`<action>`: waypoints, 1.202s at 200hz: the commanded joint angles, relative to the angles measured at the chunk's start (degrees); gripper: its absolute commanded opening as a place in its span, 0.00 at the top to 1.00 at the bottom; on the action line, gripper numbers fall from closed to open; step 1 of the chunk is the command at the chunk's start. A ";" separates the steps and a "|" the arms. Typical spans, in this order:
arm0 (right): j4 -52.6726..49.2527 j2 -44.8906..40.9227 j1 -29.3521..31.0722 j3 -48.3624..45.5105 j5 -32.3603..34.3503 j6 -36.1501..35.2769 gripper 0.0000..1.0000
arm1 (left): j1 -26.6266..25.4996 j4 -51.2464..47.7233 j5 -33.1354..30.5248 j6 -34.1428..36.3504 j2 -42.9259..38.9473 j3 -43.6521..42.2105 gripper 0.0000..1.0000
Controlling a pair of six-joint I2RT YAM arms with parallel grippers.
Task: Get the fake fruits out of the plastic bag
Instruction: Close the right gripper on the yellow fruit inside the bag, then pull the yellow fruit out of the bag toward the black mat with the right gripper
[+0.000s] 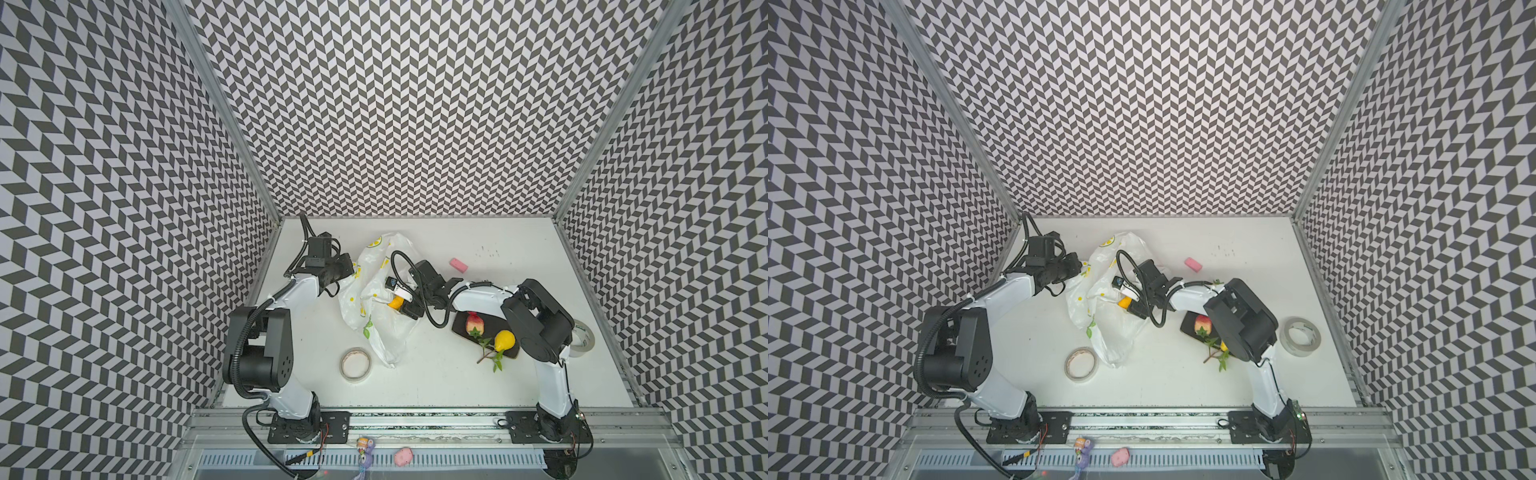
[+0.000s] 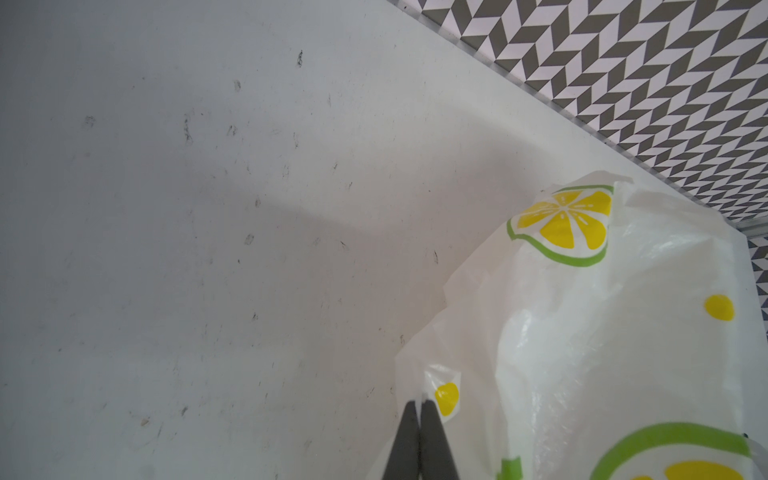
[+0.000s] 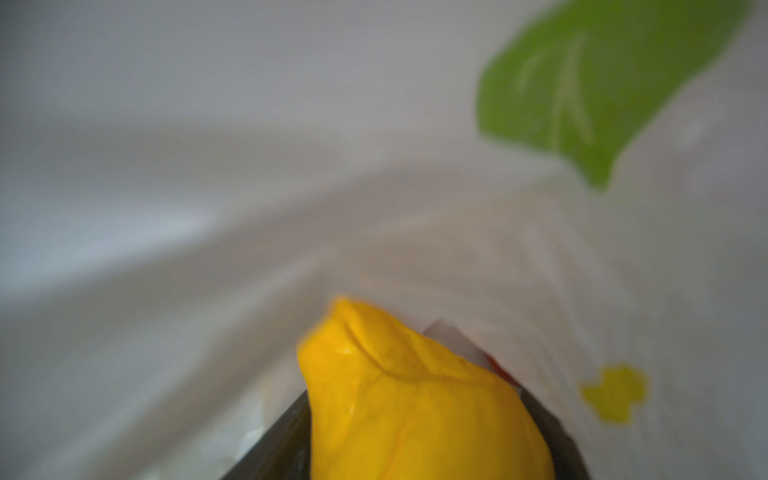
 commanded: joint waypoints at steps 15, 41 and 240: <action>2.22 -0.49 0.28 -1.75 -2.84 -1.00 0.46 | -0.14 -0.29 -0.01 -0.22 0.44 1.44 1.00; 2.45 -2.76 0.27 -3.16 -3.46 0.44 0.59 | -0.17 -0.04 -0.49 -1.26 0.43 1.14 1.00; -6.57 -32.03 0.28 -18.59 -10.46 17.83 0.62 | 0.82 2.82 -7.59 -12.12 -0.57 -0.14 1.00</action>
